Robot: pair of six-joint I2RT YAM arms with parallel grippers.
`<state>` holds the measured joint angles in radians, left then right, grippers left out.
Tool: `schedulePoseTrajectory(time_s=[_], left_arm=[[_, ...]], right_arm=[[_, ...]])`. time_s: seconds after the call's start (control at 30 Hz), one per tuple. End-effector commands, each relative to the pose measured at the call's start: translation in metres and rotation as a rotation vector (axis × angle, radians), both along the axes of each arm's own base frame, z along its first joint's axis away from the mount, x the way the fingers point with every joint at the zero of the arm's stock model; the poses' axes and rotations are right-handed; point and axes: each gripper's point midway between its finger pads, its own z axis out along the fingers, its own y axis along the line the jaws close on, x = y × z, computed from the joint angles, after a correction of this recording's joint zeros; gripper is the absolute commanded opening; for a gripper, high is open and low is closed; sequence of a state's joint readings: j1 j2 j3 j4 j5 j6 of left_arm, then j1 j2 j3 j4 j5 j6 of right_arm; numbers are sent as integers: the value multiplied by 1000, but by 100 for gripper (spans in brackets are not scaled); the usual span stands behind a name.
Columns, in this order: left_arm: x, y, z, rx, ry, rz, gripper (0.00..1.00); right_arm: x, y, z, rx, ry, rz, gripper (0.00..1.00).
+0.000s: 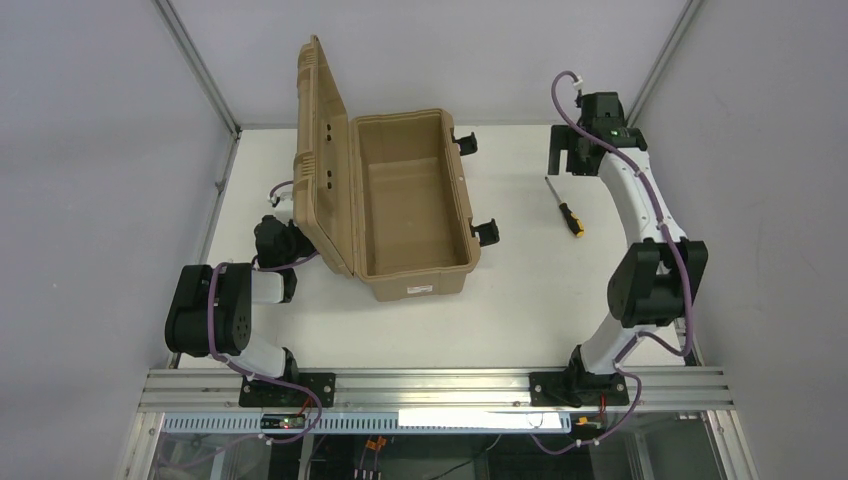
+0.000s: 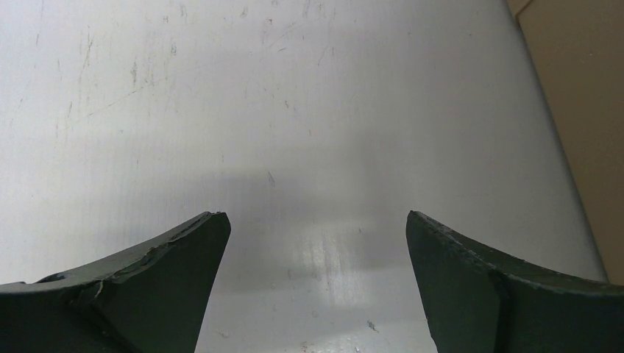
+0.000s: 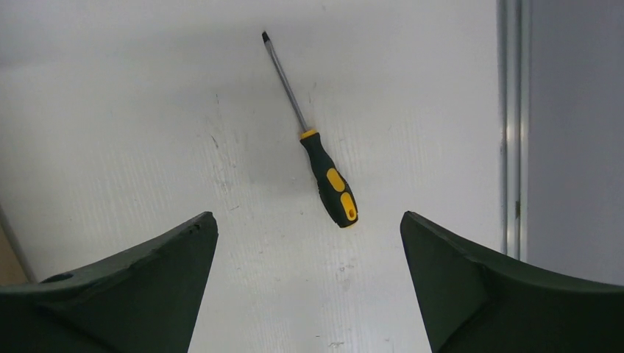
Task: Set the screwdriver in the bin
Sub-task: Pick up the screwdriver from the center of the board.
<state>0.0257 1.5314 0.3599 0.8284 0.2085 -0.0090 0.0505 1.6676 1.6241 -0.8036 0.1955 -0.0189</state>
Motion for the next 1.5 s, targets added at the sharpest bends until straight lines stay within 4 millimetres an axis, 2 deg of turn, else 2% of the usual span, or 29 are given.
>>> schedulePoseTrajectory(time_s=[0.0, 0.27, 0.4, 0.67, 0.8, 0.87, 1.0, 1.07, 1.23, 1.3, 1.47], left_arm=[[3, -4, 15, 11, -49, -15, 99], [3, -4, 14, 11, -47, -15, 99], [3, -4, 14, 11, -47, -15, 99], [3, -4, 14, 11, -48, -15, 99], [3, -4, 14, 12, -48, -15, 99], [4, -4, 14, 12, -48, -15, 99], [3, -3, 14, 12, -47, -14, 99], [3, -4, 14, 12, -48, -15, 99], [3, -4, 14, 12, -48, -16, 99], [3, -4, 14, 12, -47, -15, 99], [3, -4, 14, 12, -47, -15, 99]], right_arm=[[3, -1, -47, 74, 100, -26, 99], [1, -4, -122, 91, 263, -54, 99], [-4, -7, -152, 68, 345, -48, 99], [-9, -16, -191, 18, 437, -59, 94], [-10, -14, -201, 24, 461, -32, 79], [-10, -13, -203, 26, 467, -23, 70], [-10, -13, -200, 24, 458, -21, 43], [-8, -14, -195, 21, 446, -22, 29], [-5, -13, -171, 23, 389, -23, 4], [-3, -13, -158, 26, 361, -22, 0], [-1, -14, -113, 25, 282, -25, 0]])
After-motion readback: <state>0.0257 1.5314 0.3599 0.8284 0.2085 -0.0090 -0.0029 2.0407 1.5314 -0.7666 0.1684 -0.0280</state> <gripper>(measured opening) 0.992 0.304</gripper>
